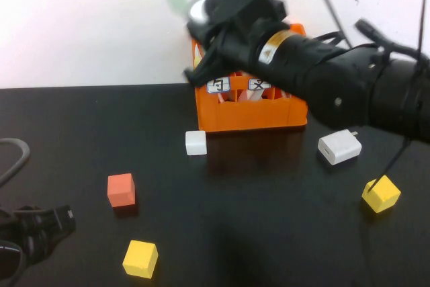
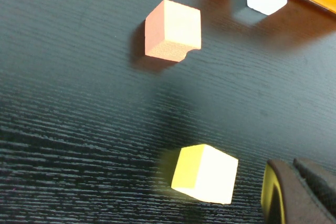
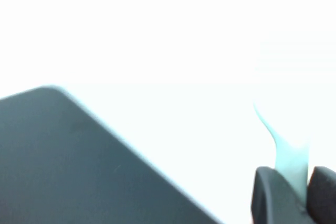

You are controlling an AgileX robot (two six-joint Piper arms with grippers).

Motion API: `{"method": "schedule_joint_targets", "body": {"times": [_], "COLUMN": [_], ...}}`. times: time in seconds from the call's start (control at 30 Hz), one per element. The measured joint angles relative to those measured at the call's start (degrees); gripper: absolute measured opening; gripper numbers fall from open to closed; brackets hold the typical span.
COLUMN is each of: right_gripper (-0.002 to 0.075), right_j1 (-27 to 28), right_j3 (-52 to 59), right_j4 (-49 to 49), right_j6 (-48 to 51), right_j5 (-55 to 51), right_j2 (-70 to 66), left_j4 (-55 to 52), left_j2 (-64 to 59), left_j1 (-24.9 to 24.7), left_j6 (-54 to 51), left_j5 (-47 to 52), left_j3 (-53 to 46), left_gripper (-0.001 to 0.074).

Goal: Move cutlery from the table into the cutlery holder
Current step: Place the knife on the box

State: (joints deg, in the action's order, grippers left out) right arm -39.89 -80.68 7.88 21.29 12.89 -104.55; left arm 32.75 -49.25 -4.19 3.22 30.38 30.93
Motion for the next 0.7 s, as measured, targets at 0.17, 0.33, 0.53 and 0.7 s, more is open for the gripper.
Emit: {"method": "schedule_joint_targets", "body": {"times": [0.17,0.33,0.53,0.7], "right_gripper": [0.0118,0.0118,0.0118,0.0118], "right_j1": [4.37,7.73,10.90,13.46], "right_j3": [0.00,0.00,0.00,0.00], "right_j4": [7.03,8.47,8.70,8.81], "right_j6": [0.59,1.90,4.70,4.89], "right_j5": [3.02,3.64,7.43,8.16], "right_j2": [0.00,0.00,0.00,-0.25], "left_j4": [0.00,0.24,0.24,0.37], "left_j2": [0.00,0.00,0.00,0.00], "left_j1": [0.00,0.00,0.00,0.00], "left_j6": [0.00,0.00,0.00,0.00], "left_j5": [0.00,0.00,0.00,0.00], "left_j3": [0.00,0.00,0.00,0.00], "left_gripper": [-0.0001,-0.0001,-0.0001,-0.0001]}}
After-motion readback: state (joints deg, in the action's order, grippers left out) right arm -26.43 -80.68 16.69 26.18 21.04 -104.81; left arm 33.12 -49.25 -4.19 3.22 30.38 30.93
